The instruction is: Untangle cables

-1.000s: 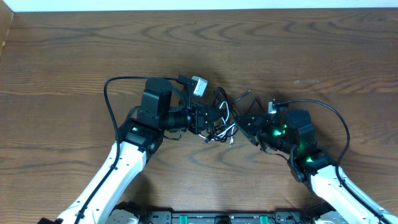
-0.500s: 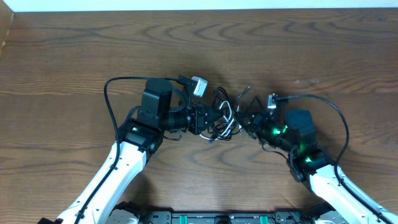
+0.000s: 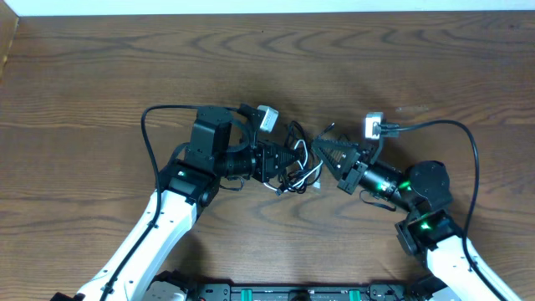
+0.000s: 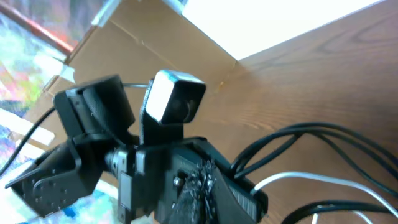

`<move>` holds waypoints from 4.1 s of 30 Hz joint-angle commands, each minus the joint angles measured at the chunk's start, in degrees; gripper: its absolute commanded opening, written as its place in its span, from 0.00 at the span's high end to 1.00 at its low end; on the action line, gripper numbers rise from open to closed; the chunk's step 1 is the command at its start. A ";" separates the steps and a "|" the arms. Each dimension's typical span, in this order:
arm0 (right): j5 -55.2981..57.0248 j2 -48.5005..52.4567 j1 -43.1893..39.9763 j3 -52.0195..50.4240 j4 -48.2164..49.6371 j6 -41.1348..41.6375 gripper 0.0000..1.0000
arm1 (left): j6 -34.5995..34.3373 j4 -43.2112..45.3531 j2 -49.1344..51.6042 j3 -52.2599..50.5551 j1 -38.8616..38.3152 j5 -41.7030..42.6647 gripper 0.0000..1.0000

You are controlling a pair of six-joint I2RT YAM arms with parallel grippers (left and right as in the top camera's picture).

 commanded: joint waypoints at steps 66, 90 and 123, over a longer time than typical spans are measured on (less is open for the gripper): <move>25.90 20.52 8.81 0.26 -3.72 20.55 0.99 | 0.50 -1.07 0.22 0.87 0.24 -3.89 0.92; 15.58 3.21 6.88 0.26 -5.40 -12.68 0.98 | -4.44 -1.90 0.33 0.87 0.24 -11.06 0.92; 12.31 -0.22 6.99 0.26 -31.61 -10.54 0.76 | -12.61 -4.59 1.14 0.87 0.24 -11.56 0.92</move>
